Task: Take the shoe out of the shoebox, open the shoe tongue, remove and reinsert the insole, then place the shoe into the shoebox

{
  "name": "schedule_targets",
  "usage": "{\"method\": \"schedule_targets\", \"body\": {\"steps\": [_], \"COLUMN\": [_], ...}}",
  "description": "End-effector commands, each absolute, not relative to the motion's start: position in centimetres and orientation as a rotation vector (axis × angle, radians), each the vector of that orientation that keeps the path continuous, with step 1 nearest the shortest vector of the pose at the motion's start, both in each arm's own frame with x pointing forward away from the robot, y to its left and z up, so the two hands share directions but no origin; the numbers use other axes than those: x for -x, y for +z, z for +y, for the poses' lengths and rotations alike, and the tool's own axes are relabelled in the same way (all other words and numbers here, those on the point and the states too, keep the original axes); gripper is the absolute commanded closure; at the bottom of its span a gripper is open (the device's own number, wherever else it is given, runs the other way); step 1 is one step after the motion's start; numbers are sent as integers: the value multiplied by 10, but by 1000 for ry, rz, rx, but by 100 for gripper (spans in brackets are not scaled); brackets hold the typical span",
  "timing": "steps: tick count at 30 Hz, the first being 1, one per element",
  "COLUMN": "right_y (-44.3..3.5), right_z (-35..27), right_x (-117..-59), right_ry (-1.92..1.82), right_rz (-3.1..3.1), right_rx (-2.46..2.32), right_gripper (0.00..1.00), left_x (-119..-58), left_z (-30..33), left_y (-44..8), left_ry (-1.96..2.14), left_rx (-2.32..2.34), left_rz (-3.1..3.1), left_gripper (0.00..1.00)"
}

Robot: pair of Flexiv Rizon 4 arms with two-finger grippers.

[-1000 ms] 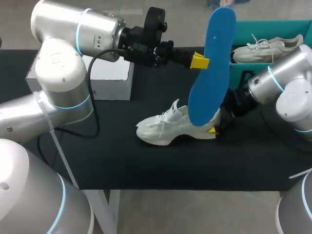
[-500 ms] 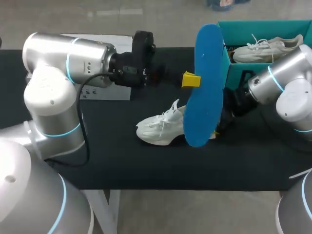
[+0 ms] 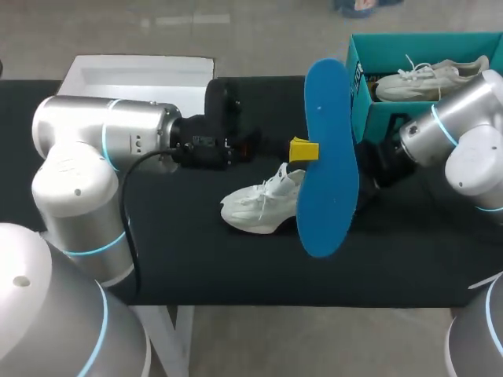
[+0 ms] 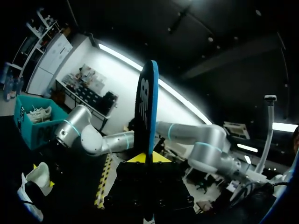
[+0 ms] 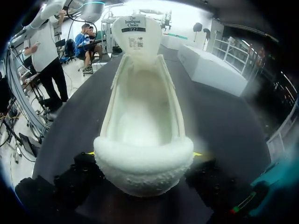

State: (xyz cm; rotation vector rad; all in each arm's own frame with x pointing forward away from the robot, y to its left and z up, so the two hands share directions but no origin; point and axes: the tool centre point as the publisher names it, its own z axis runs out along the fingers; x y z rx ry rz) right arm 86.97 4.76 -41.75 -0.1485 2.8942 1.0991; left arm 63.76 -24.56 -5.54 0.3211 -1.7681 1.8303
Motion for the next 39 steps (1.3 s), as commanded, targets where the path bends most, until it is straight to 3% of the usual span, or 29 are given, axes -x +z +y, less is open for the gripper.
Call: {"method": "schedule_targets", "body": {"steps": [1, 26, 39], "right_y": [-392, -318, -312], "right_z": [46, 55, 59], "right_x": [-867, -851, -851], "right_ry": [942, 16, -8], "right_rz": [2960, 3035, 3079], "right_rx": [149, -6, -73], "right_gripper": [0, 0, 0], "left_x": [-632, -626, -622], "left_z": [-242, -233, -233], "left_y": [-58, -61, -56], "left_ry": [1860, 1846, 1842], "left_rx": [-346, -320, -283], "left_rz": [-1744, -1749, -1748], "left_gripper": [100, 100, 100]}}
